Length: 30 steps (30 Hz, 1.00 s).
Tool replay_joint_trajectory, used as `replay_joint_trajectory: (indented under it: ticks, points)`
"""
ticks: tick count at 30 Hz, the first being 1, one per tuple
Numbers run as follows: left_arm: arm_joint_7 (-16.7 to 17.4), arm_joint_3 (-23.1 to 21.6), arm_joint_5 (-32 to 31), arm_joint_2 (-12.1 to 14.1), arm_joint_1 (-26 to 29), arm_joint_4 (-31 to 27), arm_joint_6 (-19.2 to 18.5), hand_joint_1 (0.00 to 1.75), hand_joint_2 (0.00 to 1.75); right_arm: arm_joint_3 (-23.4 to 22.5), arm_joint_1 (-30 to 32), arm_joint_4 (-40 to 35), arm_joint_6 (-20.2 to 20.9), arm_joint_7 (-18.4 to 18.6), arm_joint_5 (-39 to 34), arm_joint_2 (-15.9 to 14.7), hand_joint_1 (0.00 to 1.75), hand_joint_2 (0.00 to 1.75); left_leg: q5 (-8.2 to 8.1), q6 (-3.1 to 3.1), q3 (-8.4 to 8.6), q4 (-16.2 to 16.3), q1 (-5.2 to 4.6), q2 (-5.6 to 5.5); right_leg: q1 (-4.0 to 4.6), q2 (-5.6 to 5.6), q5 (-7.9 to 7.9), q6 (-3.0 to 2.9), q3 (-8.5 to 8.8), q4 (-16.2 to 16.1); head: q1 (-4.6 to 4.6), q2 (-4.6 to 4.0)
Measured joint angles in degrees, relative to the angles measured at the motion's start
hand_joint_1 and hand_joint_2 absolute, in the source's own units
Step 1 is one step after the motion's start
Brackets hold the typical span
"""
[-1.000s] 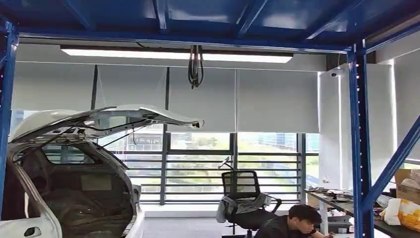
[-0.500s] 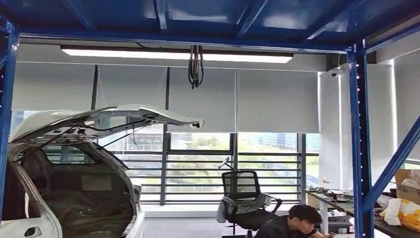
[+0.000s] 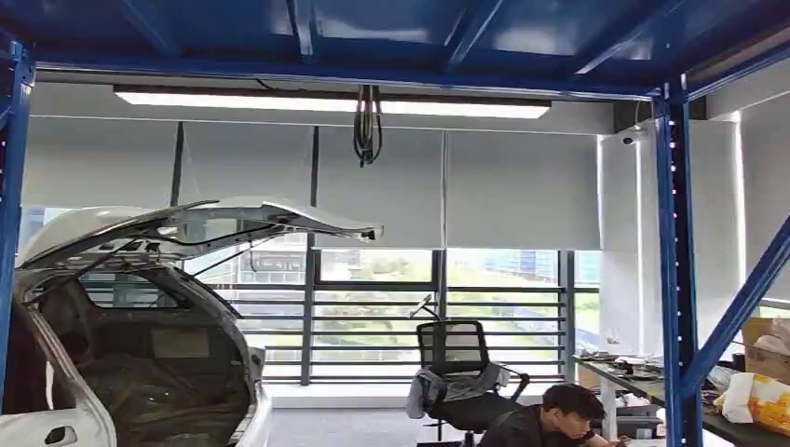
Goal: Take the parts from the cabinet and place them on the table.
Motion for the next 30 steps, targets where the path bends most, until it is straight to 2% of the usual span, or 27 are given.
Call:
replay_joint_trajectory:
  ticks: [9,30]
  points:
    - [0.02,-0.26,-0.66,0.07,0.01,0.0,0.04,0.0,0.0,-1.51,-0.61,1.38,-0.42,0.31,2.62,0.68,0.0,1.75,0.0,0.0,-0.03,0.0,0.0,0.0,0.0,-0.01,0.0,0.0,0.0,0.0,0.0,0.0]
    - [0.04,-0.33,-0.63,0.35,-0.05,0.0,0.24,0.0,0.0,-1.33,-8.0,9.92,-1.09,0.2,2.88,8.24,0.0,1.75,0.0,0.0,-0.07,0.0,0.0,-0.01,0.01,0.0,0.0,0.0,-0.03,0.01,0.0,0.0]
